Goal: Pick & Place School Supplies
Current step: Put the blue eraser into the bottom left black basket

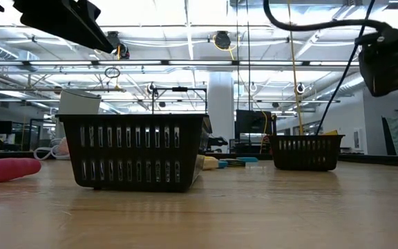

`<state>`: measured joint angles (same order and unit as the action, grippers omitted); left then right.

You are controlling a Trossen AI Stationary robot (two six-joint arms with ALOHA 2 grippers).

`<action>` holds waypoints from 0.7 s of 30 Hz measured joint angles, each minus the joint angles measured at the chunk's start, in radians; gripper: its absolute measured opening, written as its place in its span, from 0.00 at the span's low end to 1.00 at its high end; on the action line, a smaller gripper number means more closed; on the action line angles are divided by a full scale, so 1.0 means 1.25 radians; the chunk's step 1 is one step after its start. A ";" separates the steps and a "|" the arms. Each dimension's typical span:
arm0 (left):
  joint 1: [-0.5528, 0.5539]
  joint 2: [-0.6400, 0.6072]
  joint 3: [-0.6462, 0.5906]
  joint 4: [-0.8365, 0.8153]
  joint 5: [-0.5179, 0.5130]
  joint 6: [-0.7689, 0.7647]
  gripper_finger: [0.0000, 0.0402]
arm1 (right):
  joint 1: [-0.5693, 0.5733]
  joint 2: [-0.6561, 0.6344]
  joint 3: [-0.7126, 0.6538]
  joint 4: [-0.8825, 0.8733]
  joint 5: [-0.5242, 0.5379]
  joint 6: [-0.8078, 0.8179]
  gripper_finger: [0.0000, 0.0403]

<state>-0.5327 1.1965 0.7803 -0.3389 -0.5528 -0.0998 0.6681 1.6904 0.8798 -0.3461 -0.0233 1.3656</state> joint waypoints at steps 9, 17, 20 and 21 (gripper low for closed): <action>0.000 0.000 0.000 0.001 -0.038 -0.007 0.44 | 0.014 0.081 0.045 -0.087 0.040 -0.060 0.55; 0.000 0.000 0.000 0.003 -0.044 -0.014 0.44 | 0.021 0.106 0.067 -0.130 0.081 -0.112 0.30; 0.000 0.000 0.000 0.007 -0.060 -0.014 0.44 | 0.021 0.106 0.067 -0.130 0.094 -0.132 0.15; 0.000 0.000 0.000 0.007 -0.062 -0.014 0.44 | 0.021 0.106 0.067 -0.130 0.103 -0.138 0.13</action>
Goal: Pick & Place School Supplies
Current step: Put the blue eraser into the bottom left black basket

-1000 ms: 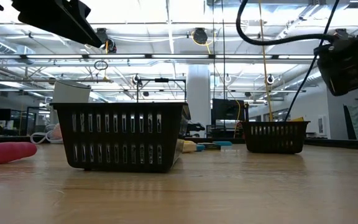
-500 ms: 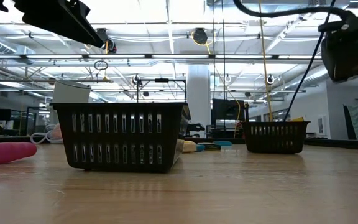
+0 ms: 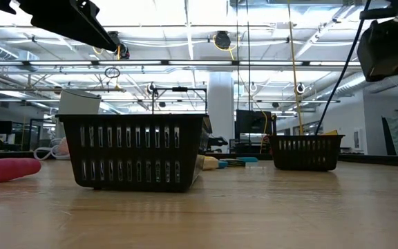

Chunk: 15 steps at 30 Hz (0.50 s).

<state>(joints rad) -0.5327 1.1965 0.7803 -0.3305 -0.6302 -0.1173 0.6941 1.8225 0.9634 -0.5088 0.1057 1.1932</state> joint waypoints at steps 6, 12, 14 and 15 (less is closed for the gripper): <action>0.000 0.000 0.000 0.000 -0.024 -0.001 0.44 | 0.000 -0.003 0.004 0.009 0.060 -0.027 0.13; 0.000 0.000 0.000 0.000 -0.039 -0.004 0.44 | -0.001 -0.002 0.066 -0.015 0.144 -0.097 0.13; 0.001 0.000 0.000 0.000 -0.041 -0.004 0.44 | -0.007 -0.001 0.098 -0.028 0.176 -0.138 0.13; 0.001 0.000 0.000 0.000 -0.041 -0.006 0.44 | -0.010 0.002 0.111 -0.027 0.217 -0.160 0.13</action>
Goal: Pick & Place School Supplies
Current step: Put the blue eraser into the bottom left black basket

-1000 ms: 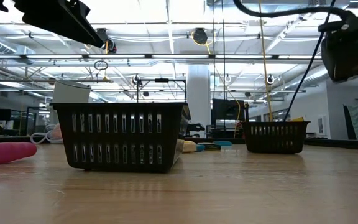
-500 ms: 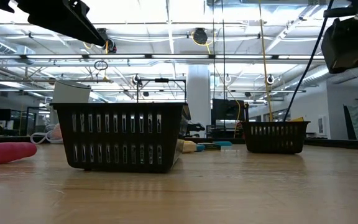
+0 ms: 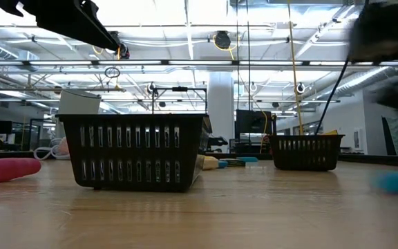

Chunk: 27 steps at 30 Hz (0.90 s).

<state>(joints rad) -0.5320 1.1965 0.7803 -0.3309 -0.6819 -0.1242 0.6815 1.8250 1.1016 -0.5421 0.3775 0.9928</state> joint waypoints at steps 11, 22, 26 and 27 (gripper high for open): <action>0.005 0.001 0.000 0.003 0.001 -0.008 0.44 | -0.066 0.001 0.119 -0.003 0.072 -0.219 0.01; 0.005 0.001 0.000 -0.006 0.001 -0.008 0.44 | -0.102 0.002 0.169 -0.091 -0.018 -0.285 0.01; 0.005 0.000 0.000 -0.007 0.002 -0.005 0.44 | -0.119 0.009 0.169 -0.081 -0.072 -0.355 0.01; 0.005 0.000 0.000 -0.007 0.002 -0.004 0.44 | -0.125 0.008 0.169 -0.073 -0.089 -0.375 0.03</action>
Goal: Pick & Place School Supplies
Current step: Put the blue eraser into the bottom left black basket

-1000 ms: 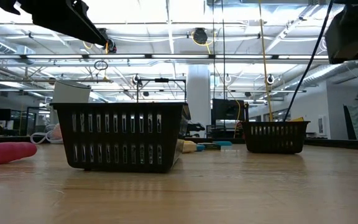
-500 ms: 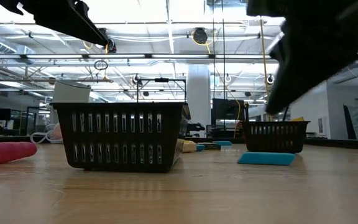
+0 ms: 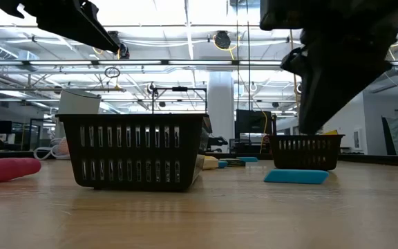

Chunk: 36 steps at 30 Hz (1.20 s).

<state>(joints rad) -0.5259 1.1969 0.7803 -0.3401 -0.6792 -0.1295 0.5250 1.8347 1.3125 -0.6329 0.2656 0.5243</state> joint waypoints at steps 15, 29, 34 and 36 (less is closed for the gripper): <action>-0.002 0.000 0.000 -0.003 0.020 0.017 0.44 | -0.112 -0.001 0.000 0.019 -0.190 -0.113 0.62; -0.002 0.000 0.000 -0.007 0.022 0.032 0.44 | -0.137 -0.004 -0.148 0.159 -0.252 -0.075 0.64; -0.002 0.000 0.000 -0.006 0.022 0.030 0.44 | -0.136 -0.007 -0.188 0.230 -0.227 -0.052 0.64; -0.002 0.000 0.000 -0.005 0.022 0.026 0.44 | -0.131 -0.006 -0.196 0.247 -0.210 -0.050 0.63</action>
<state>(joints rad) -0.5278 1.1969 0.7803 -0.3470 -0.6521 -0.0971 0.3617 1.8269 1.0672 -0.3238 0.0035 0.4619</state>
